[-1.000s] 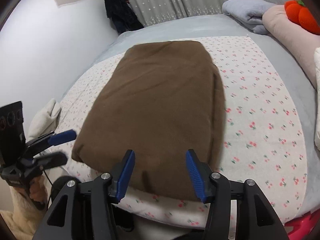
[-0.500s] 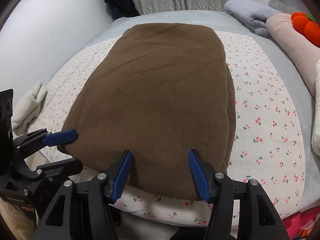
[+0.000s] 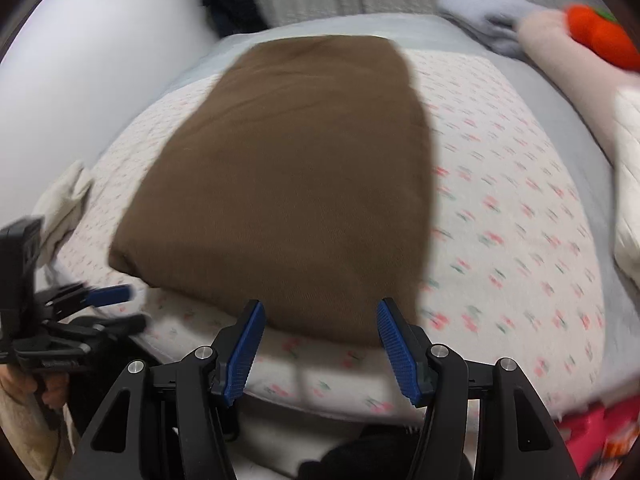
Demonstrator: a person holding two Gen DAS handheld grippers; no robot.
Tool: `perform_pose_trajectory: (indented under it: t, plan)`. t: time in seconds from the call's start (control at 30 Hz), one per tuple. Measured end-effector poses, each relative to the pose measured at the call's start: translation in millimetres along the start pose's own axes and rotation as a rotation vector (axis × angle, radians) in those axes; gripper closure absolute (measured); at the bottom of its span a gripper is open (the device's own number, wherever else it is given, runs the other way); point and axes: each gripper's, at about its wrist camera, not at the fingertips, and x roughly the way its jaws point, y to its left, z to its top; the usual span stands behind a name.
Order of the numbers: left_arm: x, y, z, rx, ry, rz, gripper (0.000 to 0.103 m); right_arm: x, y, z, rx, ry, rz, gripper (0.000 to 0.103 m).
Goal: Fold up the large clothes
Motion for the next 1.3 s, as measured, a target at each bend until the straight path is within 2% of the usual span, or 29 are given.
perform_pose_trajectory:
  t: [0.07, 0.17, 0.2, 0.27, 0.37, 0.6, 0.73, 1.0, 1.2, 1.3]
  plan:
    - [-10, 7, -4, -0.047, -0.027, -0.008, 0.035, -5, -16, -4, 0.067, 0.018, -0.074, 0.039]
    - [-25, 6, -8, -0.087, -0.08, 0.022, 0.021, -19, -32, -12, 0.14, -0.005, -0.062, 0.038]
    - [-29, 4, -9, -0.094, -0.095, 0.038, 0.02, -25, -34, -14, 0.15, -0.018, -0.061, 0.036]
    - [-35, 0, -10, -0.108, -0.121, 0.081, 0.019, -34, -32, -17, 0.157, -0.038, -0.067, 0.03]
    - [-43, -6, -7, -0.136, -0.159, 0.144, 0.015, -45, -29, -23, 0.155, -0.063, -0.086, 0.026]
    - [-51, -29, 0, -0.124, -0.234, 0.273, 0.012, -59, -12, -31, 0.146, -0.104, -0.116, 0.02]
    - [-53, -41, -1, -0.105, -0.25, 0.32, 0.009, -64, 4, -32, 0.118, -0.124, -0.131, 0.019]
    - [-55, -56, -5, -0.119, -0.243, 0.346, 0.003, -66, 27, -34, 0.083, -0.14, -0.212, 0.018]
    - [-58, -69, -8, -0.092, -0.255, 0.372, 0.003, -66, 38, -35, 0.063, -0.136, -0.278, 0.01]
    - [-58, -74, -9, -0.075, -0.251, 0.365, 0.003, -65, 39, -35, 0.058, -0.136, -0.275, 0.004]
